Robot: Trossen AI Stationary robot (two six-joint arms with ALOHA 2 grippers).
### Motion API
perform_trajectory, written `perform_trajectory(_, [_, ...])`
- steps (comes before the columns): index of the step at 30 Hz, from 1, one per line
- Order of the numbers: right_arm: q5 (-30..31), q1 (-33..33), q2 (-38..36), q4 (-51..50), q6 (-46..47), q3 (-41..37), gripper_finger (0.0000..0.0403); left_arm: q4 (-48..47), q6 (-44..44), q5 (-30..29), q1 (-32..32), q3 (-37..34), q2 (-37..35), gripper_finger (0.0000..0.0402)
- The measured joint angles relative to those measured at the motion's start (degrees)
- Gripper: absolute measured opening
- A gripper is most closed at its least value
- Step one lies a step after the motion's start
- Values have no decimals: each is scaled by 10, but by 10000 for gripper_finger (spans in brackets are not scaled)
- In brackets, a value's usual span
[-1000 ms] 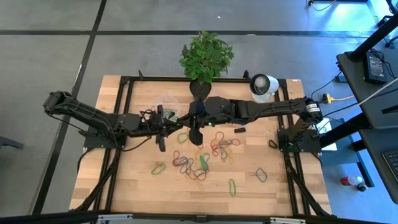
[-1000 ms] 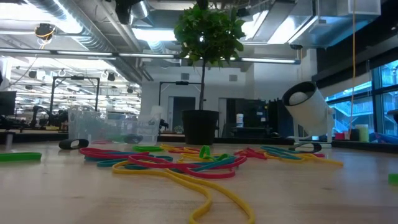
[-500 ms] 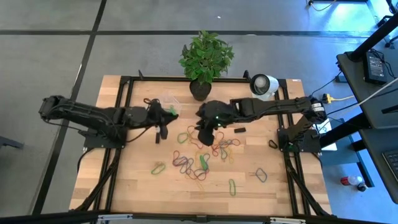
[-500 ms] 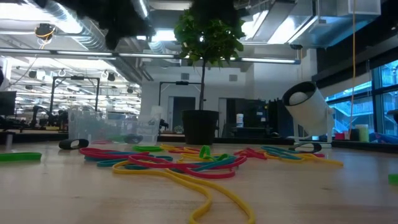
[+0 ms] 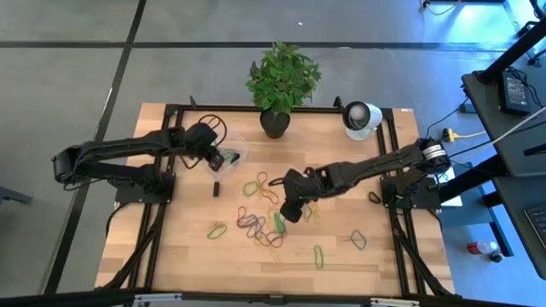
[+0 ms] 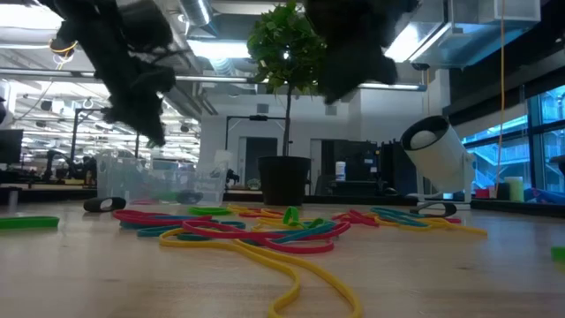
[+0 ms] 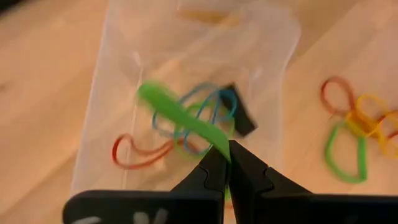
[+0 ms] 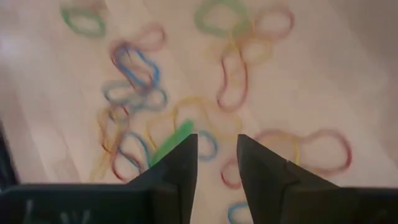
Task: Pick and place rubber bands into bin
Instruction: Put the green rubber band into the transparent bin, then put the black rubber band into the transparent bin
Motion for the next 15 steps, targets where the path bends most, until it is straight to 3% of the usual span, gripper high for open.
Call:
perform_trajectory(7, [0,17,1,21,51,-50,116,-5,13,93,47,0,70,46])
perform_trajectory(15, [0,23,1,28,62,-54,116,-4,23,92,50,15,106,125])
